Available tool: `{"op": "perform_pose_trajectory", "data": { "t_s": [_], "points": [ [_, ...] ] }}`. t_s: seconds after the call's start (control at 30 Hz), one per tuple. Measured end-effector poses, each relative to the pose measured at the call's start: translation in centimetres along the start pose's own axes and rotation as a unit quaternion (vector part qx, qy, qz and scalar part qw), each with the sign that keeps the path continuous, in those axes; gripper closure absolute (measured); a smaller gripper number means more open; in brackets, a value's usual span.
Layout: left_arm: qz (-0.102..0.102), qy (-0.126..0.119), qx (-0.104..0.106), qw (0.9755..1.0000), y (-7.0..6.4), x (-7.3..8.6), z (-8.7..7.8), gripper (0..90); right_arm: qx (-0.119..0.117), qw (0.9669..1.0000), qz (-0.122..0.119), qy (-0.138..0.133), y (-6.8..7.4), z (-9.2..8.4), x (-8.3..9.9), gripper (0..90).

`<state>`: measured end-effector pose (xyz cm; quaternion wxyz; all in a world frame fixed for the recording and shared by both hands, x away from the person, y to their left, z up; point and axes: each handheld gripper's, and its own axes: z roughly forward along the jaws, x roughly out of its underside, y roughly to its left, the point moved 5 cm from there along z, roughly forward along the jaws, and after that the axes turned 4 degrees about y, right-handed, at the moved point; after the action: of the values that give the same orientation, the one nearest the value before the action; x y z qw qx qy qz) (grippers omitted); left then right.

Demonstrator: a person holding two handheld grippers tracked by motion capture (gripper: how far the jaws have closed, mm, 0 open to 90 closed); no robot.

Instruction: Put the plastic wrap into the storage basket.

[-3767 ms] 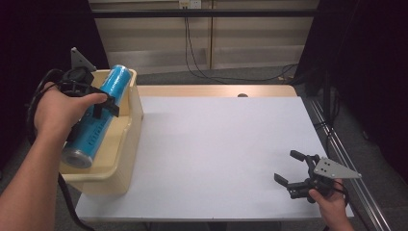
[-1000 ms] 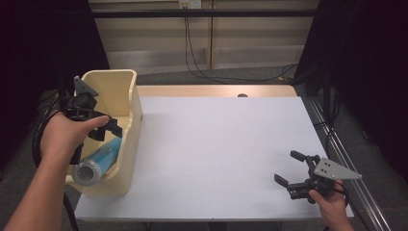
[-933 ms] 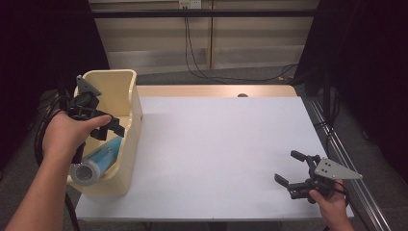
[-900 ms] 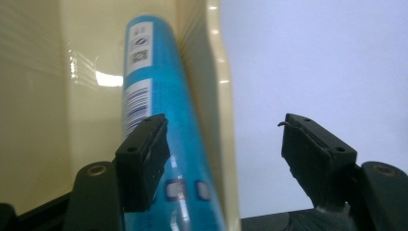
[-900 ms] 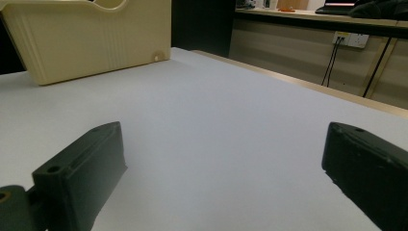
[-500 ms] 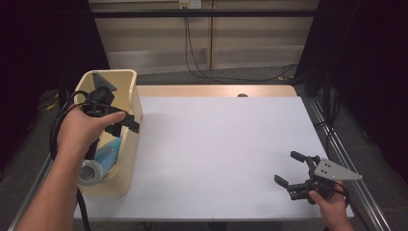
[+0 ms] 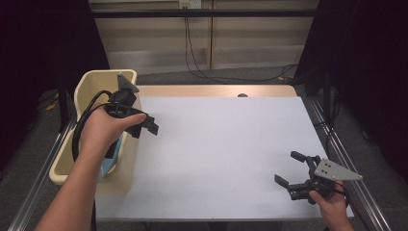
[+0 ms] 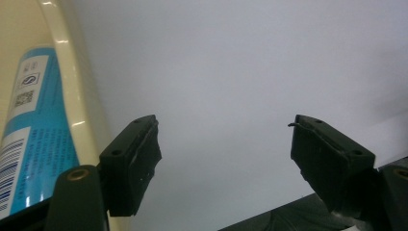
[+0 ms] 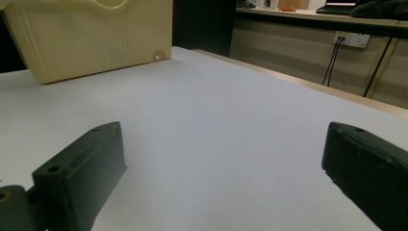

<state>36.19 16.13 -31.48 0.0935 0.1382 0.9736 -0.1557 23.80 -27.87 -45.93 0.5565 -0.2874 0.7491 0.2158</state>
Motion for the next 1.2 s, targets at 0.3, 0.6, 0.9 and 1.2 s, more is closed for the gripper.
{"op": "perform_pose_trajectory", "data": {
  "t_s": [0.3, 0.6, 0.9, 1.2],
  "points": [
    [0.015, 0.003, 0.01, 0.9998, -1.4, -0.2, 0.7, 22.4, 0.0, 1.0, 0.0, 0.0, 0.0, 0.0, 0.0, 0.6],
    [0.029, 0.014, 0.016, 0.9994, -2.5, -0.3, 2.2, 19.9, -0.002, 1.0, 0.0, 0.0, 0.0, 0.1, 0.0, 0.6],
    [0.045, 0.019, 0.028, 0.9984, -3.8, -0.4, 4.4, 18.9, -0.001, 1.0, 0.0, -0.001, 0.0, 0.0, 0.0, 0.6],
    [0.056, 0.029, 0.03, 0.9976, -4.4, 0.0, 6.9, 17.7, -0.002, 1.0, -0.001, -0.001, 0.0, 0.1, 0.0, 0.5]
  ]
}}
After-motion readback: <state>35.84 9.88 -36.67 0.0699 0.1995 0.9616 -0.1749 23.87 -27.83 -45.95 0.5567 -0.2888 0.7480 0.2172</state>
